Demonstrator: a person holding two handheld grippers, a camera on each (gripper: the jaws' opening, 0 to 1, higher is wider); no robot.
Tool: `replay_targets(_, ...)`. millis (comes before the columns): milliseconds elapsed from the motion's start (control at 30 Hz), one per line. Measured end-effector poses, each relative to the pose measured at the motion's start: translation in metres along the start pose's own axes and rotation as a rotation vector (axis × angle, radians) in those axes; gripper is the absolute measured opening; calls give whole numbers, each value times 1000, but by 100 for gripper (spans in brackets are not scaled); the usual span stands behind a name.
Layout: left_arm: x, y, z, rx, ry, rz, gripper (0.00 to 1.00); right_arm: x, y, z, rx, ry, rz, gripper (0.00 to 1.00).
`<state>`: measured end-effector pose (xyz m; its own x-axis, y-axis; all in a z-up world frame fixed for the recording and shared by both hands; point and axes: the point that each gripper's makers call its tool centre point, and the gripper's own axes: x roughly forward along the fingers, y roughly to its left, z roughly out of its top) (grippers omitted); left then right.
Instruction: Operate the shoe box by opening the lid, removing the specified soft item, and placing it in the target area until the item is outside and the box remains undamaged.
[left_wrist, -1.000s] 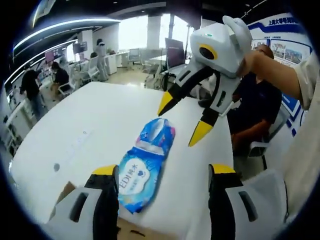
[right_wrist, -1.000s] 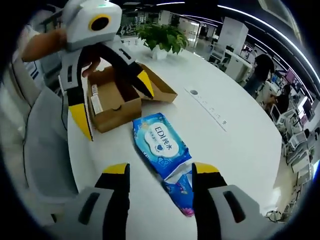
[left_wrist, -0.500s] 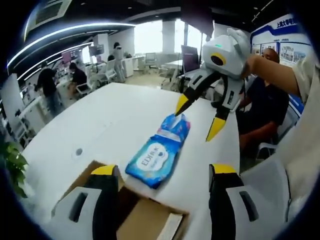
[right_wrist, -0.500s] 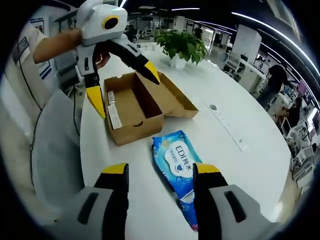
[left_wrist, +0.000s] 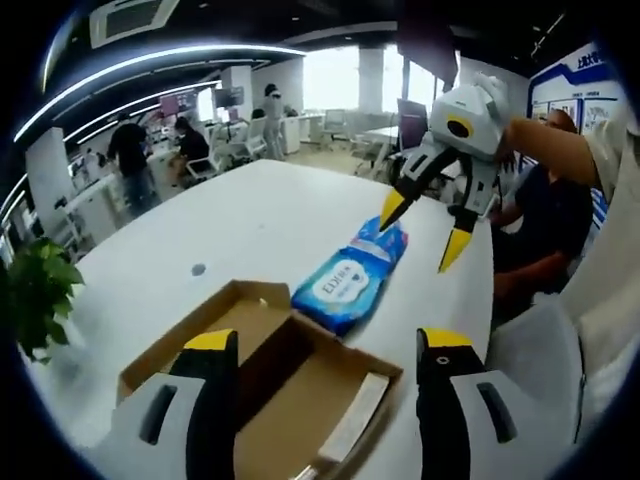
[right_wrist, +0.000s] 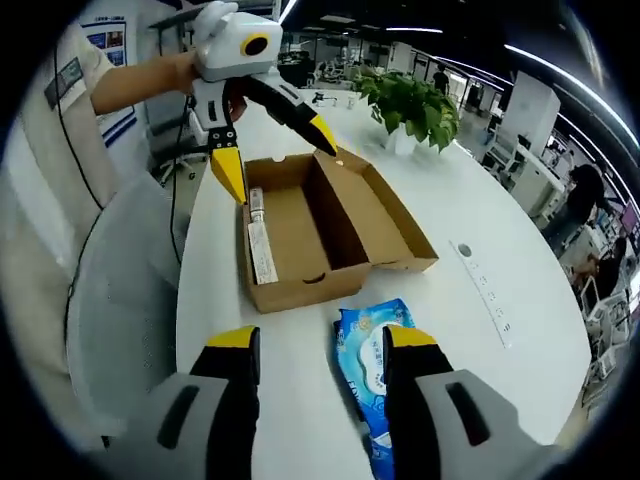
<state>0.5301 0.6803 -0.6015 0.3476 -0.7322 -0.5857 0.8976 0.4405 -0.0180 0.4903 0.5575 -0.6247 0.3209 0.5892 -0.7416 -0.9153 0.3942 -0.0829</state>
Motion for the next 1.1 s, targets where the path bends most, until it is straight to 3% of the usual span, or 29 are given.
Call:
replay_targets(267,-25,17,-26,-30,12,58,70,20,9,14,-65,-2,66,46)
replay_targets(633,-60,46,-67,-137,-3,149,66,48,20,21,-153,22,135,46)
replay_targets(1100,-96,74,-126,-237,58,279,59,79,26,31,-195,38,179,44)
